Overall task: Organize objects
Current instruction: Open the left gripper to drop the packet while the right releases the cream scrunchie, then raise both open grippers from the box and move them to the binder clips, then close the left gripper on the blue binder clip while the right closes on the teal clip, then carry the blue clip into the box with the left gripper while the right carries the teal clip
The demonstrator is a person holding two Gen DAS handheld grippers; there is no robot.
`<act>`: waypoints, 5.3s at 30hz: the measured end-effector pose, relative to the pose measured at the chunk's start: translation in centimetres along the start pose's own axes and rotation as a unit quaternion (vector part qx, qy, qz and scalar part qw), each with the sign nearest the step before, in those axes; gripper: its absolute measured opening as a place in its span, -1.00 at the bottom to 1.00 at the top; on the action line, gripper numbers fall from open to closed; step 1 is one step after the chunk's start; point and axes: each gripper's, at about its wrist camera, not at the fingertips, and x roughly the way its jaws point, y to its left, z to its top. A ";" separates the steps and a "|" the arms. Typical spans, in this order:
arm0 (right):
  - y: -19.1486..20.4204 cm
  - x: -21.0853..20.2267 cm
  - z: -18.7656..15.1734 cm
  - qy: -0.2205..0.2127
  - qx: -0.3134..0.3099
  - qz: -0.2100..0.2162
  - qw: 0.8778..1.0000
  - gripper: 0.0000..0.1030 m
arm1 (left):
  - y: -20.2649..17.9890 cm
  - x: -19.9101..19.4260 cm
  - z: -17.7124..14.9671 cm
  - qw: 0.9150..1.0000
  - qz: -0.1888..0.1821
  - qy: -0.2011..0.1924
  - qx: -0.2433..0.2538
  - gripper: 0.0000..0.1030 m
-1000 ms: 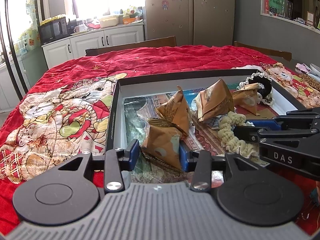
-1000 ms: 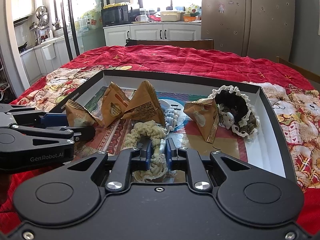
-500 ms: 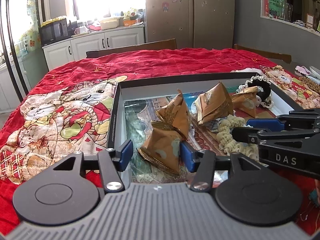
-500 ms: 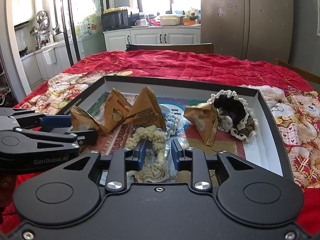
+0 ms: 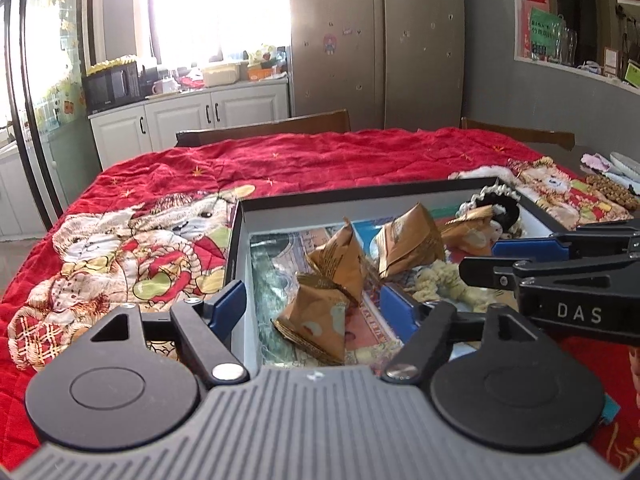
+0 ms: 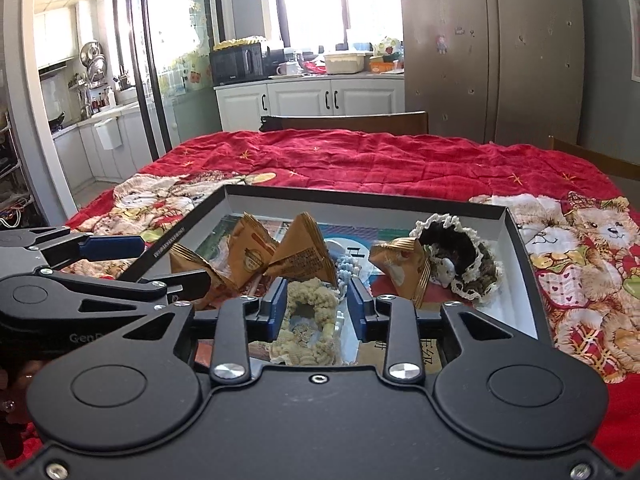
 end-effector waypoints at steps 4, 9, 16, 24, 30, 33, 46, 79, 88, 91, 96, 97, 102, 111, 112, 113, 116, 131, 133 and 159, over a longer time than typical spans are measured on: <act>0.1 -1.5 0.1 -0.008 -0.003 0.001 1.000 -0.33 | -0.2 -1.2 0.3 1.000 -0.004 -0.012 0.000 0.67; -0.1 -3.4 0.1 -0.016 -0.005 -0.001 1.000 -0.31 | -0.6 -2.5 0.6 1.000 -0.010 -0.023 0.006 0.68; -0.9 -6.2 -0.4 -0.023 -0.011 -0.010 1.000 -0.26 | -1.3 -4.3 0.6 0.999 -0.019 -0.032 0.017 0.69; -2.0 -9.8 -1.8 -0.028 -0.021 -0.015 0.999 -0.24 | -2.3 -6.5 0.1 0.998 -0.040 -0.035 0.023 0.70; -2.3 -11.9 -3.3 -0.024 -0.034 -0.017 0.999 -0.23 | -3.3 -8.0 -0.7 0.997 -0.052 -0.037 0.036 0.70; -2.5 -12.5 -4.1 -0.016 -0.043 -0.016 0.999 -0.22 | -3.8 -8.8 -1.0 0.997 -0.055 -0.038 0.047 0.70; -2.6 -13.6 -7.5 0.014 -0.079 0.010 0.997 -0.10 | -6.3 -9.4 -3.6 0.994 -0.084 -0.014 0.072 0.74; -3.0 -10.3 -10.8 0.041 -0.140 0.047 0.988 -0.08 | -8.2 -4.4 -6.6 0.991 -0.097 0.058 0.072 0.33; -3.0 -9.6 -10.6 0.042 -0.138 0.068 0.987 -0.18 | -7.8 -4.2 -6.6 0.991 -0.098 0.063 0.063 -0.07; -2.9 -9.5 -10.6 0.042 -0.141 0.075 0.986 -0.31 | -7.7 -4.2 -6.5 0.991 -0.098 0.063 0.063 -0.16; -2.7 -9.5 -10.6 0.043 -0.145 0.083 0.985 -0.48 | -7.7 -4.2 -6.5 0.991 -0.099 0.064 0.063 -0.31; -2.6 -9.5 -10.7 0.043 -0.144 0.082 0.985 -0.48 | -7.7 -4.2 -6.5 0.991 -0.099 0.064 0.063 -0.33; -2.6 -9.5 -10.6 0.043 -0.142 0.083 0.985 -0.48 | -7.8 -4.2 -6.5 0.991 -0.099 0.064 0.063 -0.40; -2.6 -9.7 -10.7 0.042 -0.137 0.079 0.987 -0.49 | -7.5 -4.2 -6.6 0.991 -0.095 0.063 0.066 -0.44; -2.7 -9.7 -10.7 0.042 -0.136 0.079 0.987 -0.49 | -7.5 -4.2 -6.6 0.991 -0.095 0.063 0.066 -0.44; -2.6 -9.8 -10.7 0.042 -0.135 0.079 0.987 -0.49 | -7.5 -4.2 -6.6 0.991 -0.095 0.063 0.066 -0.44; -2.6 -9.8 -10.7 0.042 -0.134 0.078 0.987 -0.49 | -7.5 -4.2 -6.6 0.991 -0.095 0.063 0.066 -0.45; -2.7 -9.9 -10.7 0.041 -0.131 0.078 0.987 -0.49 | -7.2 -5.1 -6.6 0.991 -0.101 0.064 0.064 -0.45; -2.7 -10.0 -10.7 0.039 -0.131 0.077 0.988 -0.49 | -7.0 -5.4 -6.5 0.990 -0.106 0.065 0.061 -0.45; -1.6 -13.6 -6.3 -0.035 -0.140 0.082 0.986 -0.49 | -5.0 -9.0 -1.3 0.995 -0.092 -0.018 0.039 -0.45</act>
